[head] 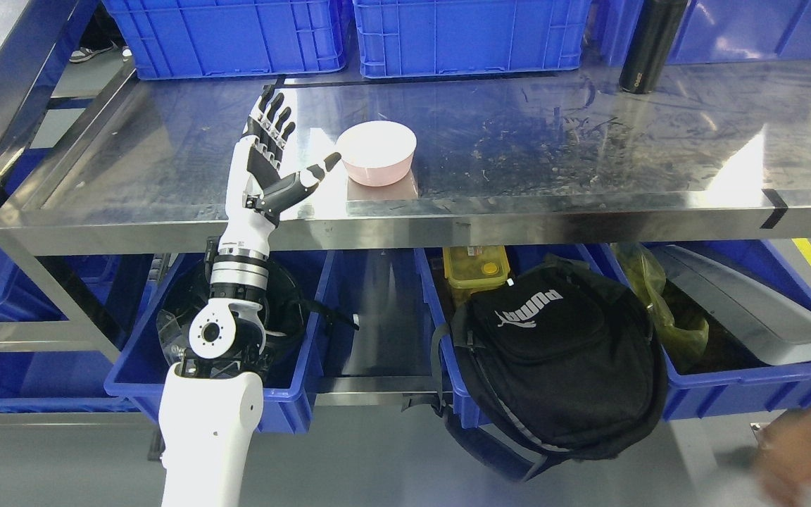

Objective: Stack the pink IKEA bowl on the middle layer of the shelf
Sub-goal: 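Swing the left hand toward the pink bowl on the shelf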

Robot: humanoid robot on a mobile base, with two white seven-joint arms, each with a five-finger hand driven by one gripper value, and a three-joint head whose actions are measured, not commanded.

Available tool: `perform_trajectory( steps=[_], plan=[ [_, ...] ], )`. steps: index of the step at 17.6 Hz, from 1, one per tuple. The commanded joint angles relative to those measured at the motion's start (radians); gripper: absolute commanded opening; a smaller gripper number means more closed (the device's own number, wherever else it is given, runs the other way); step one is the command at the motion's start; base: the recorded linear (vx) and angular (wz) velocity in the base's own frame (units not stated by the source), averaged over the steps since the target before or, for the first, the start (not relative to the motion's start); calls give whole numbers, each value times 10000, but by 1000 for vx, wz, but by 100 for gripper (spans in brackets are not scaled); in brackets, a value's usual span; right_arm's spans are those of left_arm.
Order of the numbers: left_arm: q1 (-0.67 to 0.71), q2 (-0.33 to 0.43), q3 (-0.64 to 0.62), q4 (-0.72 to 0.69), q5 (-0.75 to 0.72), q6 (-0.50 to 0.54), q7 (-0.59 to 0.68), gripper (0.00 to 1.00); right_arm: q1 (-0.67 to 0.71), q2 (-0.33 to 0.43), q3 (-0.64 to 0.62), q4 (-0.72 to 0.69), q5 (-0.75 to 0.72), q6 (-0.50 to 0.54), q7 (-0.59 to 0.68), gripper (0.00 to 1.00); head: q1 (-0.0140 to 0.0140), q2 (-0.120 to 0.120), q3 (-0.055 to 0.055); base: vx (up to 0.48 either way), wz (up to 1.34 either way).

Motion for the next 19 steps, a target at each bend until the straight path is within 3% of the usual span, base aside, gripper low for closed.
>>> perform_trajectory(
  steps=[1,3,6,10,14,19],
  plan=[
    [62,175,199,2,-35,-61,-5,100,230,-175,0,-175,0,5,-1,100,0,0,0,0,0],
    [-60,242,230,17,-202,-61,-5,100,230,-175,0,-175,0,5,-1,100,0,0,0,-5,-11],
    [-275,1867,230,17,-403,-61,-127,100,230,-175,0,-175,0,5,-1,100,0,0,0,-2,-8],
    [-398,3081,430,-13,-799,-61,-1642,100,230,-175,0,-175,0,5,-1,100,0,0,0,0,0],
    [-995,3758,521,-44,-3065,-274,-3713,100,230,-175,0,-175,0,5,-1,100,0,0,0,0,0],
    [-2113,4539,201,-289,-5674,-796,-5416,100,230,-175,0,-175,0,5,-1,100,0,0,0,0,0]
  ],
)
